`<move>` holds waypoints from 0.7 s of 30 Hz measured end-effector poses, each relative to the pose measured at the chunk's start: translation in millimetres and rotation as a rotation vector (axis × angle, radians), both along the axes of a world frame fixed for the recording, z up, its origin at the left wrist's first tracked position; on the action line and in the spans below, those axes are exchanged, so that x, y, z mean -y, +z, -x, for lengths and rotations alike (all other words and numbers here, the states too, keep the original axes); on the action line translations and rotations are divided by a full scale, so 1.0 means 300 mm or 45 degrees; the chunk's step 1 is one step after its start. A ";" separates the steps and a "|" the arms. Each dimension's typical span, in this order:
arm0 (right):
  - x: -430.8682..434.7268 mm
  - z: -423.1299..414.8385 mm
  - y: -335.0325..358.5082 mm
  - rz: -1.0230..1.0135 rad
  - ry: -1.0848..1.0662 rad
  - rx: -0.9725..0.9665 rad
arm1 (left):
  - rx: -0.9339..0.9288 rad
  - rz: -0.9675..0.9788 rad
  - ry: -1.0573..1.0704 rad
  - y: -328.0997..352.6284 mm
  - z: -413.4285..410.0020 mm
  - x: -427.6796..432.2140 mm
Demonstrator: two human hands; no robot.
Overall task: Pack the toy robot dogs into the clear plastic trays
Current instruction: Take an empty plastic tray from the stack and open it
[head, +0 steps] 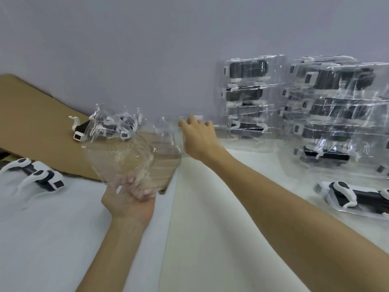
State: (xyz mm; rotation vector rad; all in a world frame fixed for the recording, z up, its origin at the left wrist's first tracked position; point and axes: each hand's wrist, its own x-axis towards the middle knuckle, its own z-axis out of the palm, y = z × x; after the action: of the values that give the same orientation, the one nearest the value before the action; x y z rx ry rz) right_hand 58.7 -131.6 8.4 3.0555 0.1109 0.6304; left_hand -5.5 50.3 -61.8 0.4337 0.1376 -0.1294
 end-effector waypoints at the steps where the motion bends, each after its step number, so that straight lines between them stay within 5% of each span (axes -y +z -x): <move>1: -0.010 0.012 -0.019 -0.050 0.025 0.121 | 0.018 -0.003 0.002 -0.003 0.001 0.003; 3: -0.035 0.040 -0.051 -0.129 0.207 0.232 | 0.002 -0.004 -0.012 -0.017 -0.004 0.005; 5: -0.056 0.056 -0.066 -0.151 0.374 0.023 | -0.020 0.020 -0.004 -0.015 -0.004 0.008; 9: -0.041 0.036 -0.076 -0.379 0.211 -0.575 | -0.049 -0.026 0.007 -0.012 0.009 0.007; 14: 0.014 0.082 -0.120 -0.899 0.144 -0.563 | -0.055 -0.070 0.041 0.008 0.010 0.006; 21: 0.167 0.427 -0.145 -2.343 0.189 -0.509 | 0.028 -0.476 -0.040 0.056 0.066 0.097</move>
State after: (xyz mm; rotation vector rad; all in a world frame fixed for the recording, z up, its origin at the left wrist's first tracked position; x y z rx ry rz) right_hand -69.3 -181.6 -35.1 4.9099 -0.5958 -0.1660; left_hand -25.4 21.0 -45.1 0.8097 0.1336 -0.1303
